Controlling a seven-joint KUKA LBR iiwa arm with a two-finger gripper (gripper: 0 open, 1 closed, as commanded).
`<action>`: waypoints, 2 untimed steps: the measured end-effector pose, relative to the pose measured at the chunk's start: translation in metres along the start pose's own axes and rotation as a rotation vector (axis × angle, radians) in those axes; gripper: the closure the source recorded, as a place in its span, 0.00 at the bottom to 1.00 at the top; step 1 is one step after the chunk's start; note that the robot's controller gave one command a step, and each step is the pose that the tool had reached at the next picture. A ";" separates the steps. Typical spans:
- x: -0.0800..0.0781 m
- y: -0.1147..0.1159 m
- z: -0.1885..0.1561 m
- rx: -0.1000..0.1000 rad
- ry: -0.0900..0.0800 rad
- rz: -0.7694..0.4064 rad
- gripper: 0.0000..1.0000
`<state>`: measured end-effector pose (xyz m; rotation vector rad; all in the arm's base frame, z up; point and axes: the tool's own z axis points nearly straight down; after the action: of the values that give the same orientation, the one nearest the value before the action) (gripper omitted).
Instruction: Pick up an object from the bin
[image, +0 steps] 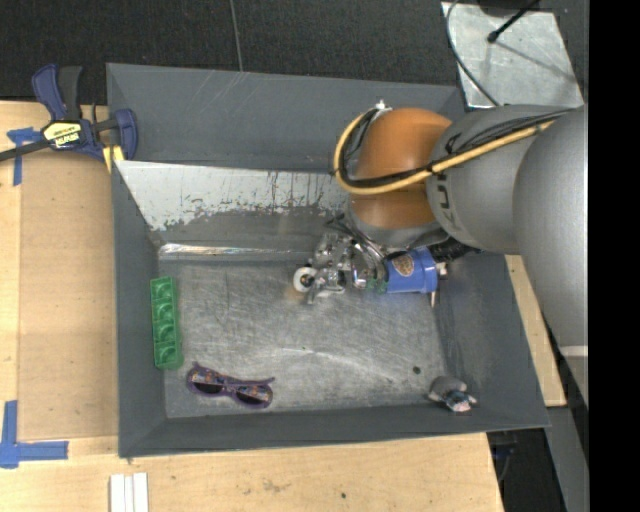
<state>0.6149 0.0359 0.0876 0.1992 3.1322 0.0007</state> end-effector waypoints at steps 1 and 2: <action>0.024 0.019 -0.014 0.001 0.001 0.000 1.00; 0.015 0.016 -0.011 -0.001 0.002 -0.013 1.00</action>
Offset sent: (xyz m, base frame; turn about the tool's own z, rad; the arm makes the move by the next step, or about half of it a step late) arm 0.0126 -0.0022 0.0046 -0.0194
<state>0.6018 0.0535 0.0982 0.1788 3.1350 0.0031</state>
